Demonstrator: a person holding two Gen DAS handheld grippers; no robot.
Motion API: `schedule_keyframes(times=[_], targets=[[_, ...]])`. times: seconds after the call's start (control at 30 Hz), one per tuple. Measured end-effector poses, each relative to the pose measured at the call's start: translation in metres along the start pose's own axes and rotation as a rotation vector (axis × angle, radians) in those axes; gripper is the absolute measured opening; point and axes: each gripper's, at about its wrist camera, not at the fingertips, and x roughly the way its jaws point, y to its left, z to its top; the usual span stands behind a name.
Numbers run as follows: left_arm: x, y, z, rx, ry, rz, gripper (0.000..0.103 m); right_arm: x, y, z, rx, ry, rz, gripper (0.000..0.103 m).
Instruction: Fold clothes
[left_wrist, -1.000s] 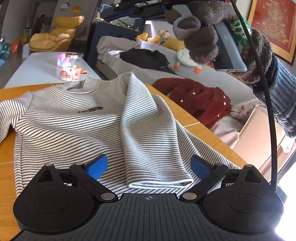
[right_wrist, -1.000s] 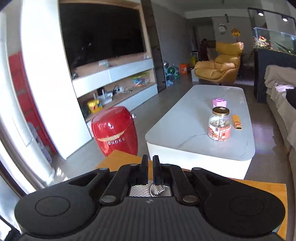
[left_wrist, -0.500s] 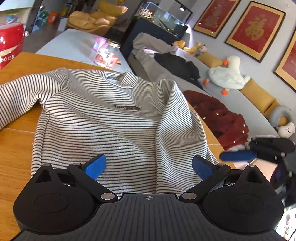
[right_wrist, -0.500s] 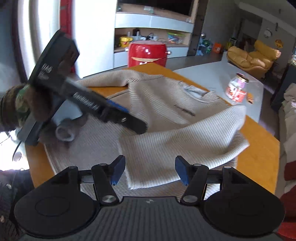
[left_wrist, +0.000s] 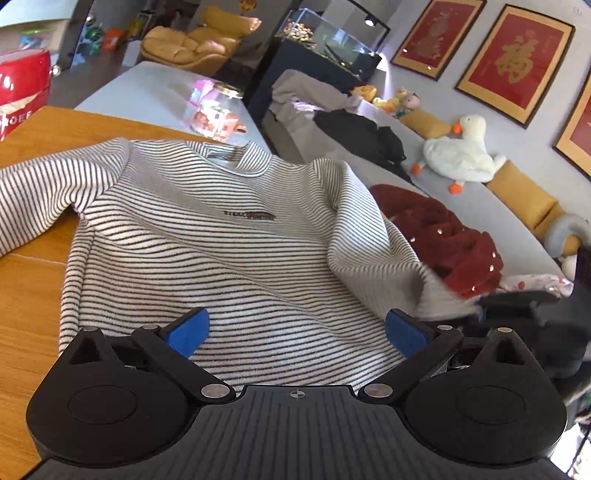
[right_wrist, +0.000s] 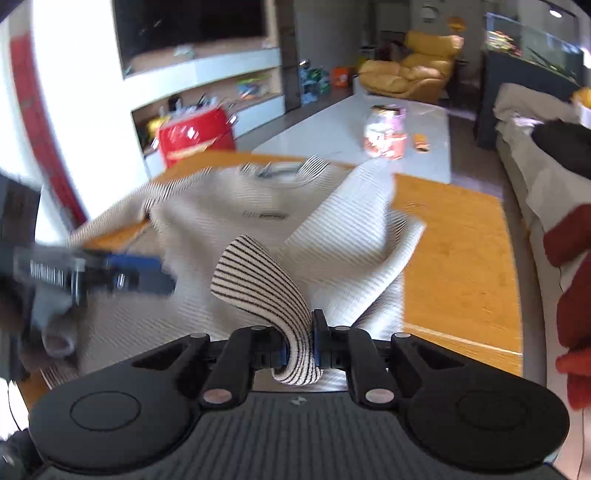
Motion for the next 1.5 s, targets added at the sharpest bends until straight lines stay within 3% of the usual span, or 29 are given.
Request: schedule_keyframes(times=[0.1,0.27,0.37,0.57,0.7,0.9,1.03,1.2,1.33,1.5], targets=[[-0.006,-0.003,0.000,0.013,-0.004,-0.002,0.103,-0.039,-0.034,0.045,0.125,-0.145,0.004,0.011],[-0.023,-0.001,-0.003,0.007,-0.012,-0.008,0.103,-0.067,-0.009,0.121,0.032,-0.328,0.037,0.011],[-0.034,0.003,-0.005,-0.018,-0.023,-0.012,0.103,-0.032,0.021,0.156,0.000,-0.313,0.131,0.011],[-0.054,0.023,-0.009,-0.130,-0.040,-0.001,0.103,0.084,0.068,0.168,0.000,-0.144,0.185,0.011],[-0.066,0.036,-0.009,-0.161,-0.059,0.031,0.103,0.138,0.085,0.153,0.037,-0.049,0.210,0.015],[-0.072,0.059,-0.001,-0.223,-0.096,0.084,0.103,0.155,0.078,0.135,0.117,-0.055,0.272,0.046],[-0.070,0.079,0.008,-0.328,-0.137,0.096,0.103,0.137,0.052,0.104,0.076,-0.065,0.141,0.049],[-0.062,0.105,0.024,-0.462,-0.194,0.106,0.103,0.108,0.024,0.026,0.043,-0.026,0.001,0.049],[-0.057,0.108,0.035,-0.463,-0.213,0.123,0.103,0.094,0.017,-0.034,-0.049,-0.015,-0.112,0.051],[-0.060,0.100,0.033,-0.427,-0.187,0.152,0.103,0.072,0.003,-0.049,-0.033,-0.043,-0.146,0.055]])
